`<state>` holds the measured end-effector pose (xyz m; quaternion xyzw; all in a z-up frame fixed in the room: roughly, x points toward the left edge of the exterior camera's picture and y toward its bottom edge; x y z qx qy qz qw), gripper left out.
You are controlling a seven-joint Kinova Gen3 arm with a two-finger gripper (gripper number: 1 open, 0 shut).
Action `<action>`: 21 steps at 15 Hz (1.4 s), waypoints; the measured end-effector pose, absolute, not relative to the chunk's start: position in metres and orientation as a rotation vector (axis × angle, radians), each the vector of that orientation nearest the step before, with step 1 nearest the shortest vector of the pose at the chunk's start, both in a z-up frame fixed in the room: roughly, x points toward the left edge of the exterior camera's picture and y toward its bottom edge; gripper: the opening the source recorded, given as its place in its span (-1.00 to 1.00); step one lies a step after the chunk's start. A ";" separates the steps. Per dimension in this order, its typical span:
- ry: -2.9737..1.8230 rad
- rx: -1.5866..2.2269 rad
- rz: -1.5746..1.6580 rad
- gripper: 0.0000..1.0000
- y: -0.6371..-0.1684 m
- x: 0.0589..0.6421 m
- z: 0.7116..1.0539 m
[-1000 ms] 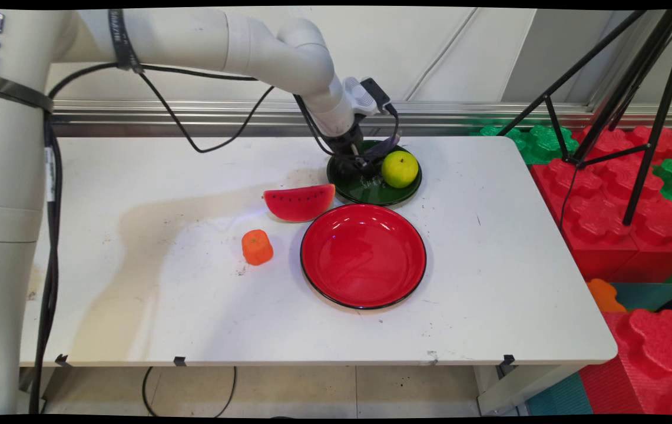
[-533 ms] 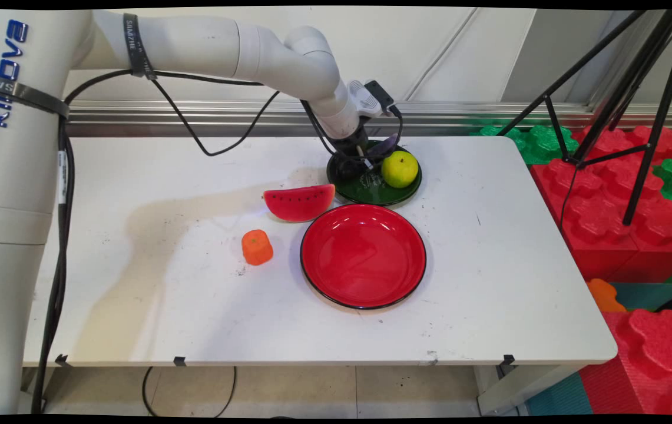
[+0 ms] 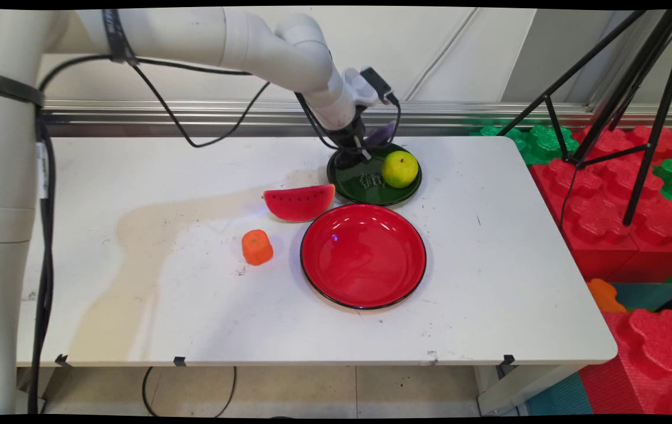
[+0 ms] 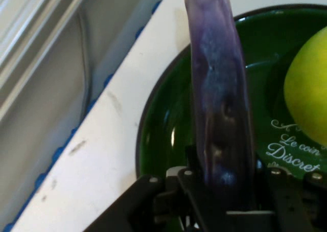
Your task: Place the picked object on the table
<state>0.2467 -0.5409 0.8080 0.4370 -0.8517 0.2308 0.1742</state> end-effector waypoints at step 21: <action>-2.435 1.333 0.774 -1.00 -0.396 0.339 0.920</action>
